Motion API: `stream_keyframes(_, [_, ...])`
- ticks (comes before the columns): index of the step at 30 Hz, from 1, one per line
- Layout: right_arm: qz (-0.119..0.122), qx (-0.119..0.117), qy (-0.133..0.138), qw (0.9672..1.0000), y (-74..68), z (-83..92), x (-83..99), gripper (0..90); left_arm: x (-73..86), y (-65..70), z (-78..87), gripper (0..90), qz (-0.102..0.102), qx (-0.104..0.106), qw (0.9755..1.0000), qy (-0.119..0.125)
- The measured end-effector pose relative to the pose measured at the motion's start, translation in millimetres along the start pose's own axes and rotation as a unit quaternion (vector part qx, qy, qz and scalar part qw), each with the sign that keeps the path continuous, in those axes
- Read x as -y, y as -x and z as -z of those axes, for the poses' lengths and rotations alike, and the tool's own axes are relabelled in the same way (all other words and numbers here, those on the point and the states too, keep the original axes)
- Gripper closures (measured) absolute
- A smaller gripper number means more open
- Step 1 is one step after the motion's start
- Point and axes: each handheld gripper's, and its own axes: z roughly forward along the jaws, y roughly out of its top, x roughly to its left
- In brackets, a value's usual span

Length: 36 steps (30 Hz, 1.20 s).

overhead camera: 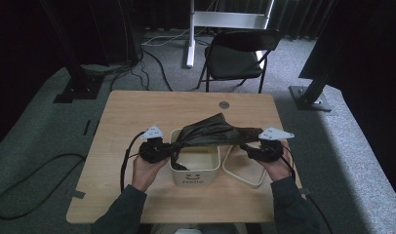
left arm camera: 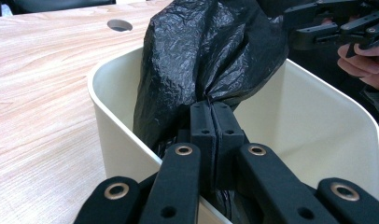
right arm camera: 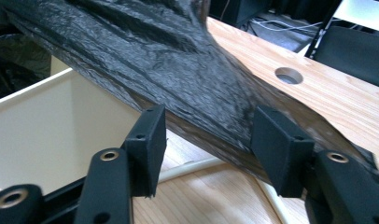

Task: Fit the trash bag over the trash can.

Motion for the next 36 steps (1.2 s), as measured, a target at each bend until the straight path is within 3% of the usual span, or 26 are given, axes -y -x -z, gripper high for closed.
stream_keyframes(5, [0.020,-0.012,-0.017,0.9996,-3.9,-9.9,-1.0,41.7,0.0,-0.4,0.3,89.3,0.000,0.000,1.0000,0.000])
stream_keyframes(13, [0.044,0.012,-0.048,0.9978,-6.4,-22.3,0.7,44.5,-0.1,-0.6,0.4,89.3,-0.001,0.001,1.0000,0.000])
stream_keyframes(16, [0.047,0.030,-0.057,0.9968,-6.4,-26.2,1.6,56.0,0.0,-0.4,0.3,89.3,0.000,0.000,1.0000,0.000])
stream_keyframes(20, [0.029,0.024,-0.051,0.9980,-2.4,-26.5,-0.3,75.1,0.2,0.0,0.4,89.3,-0.001,0.000,1.0000,0.000])
stream_keyframes(21, [0.029,0.024,-0.051,0.9980,-2.4,-26.5,-0.3,75.1,0.2,0.0,0.4,89.2,-0.001,0.000,1.0000,0.000])
stream_keyframes(24, [0.027,0.016,-0.038,0.9988,-1.3,-21.2,-2.8,88.6,0.4,0.5,0.8,89.2,-0.003,0.000,1.0000,-0.001])
stream_keyframes(30, [0.033,0.005,-0.033,0.9989,-4.7,-10.3,-3.0,90.0,1.2,4.0,2.5,85.9,-0.009,0.002,1.0000,-0.002])
stream_keyframes(36, [0.040,-0.002,-0.027,0.9988,-7.5,-5.0,-3.7,90.0,-1.9,11.7,5.7,68.0,-0.041,-0.018,0.9990,-0.002])
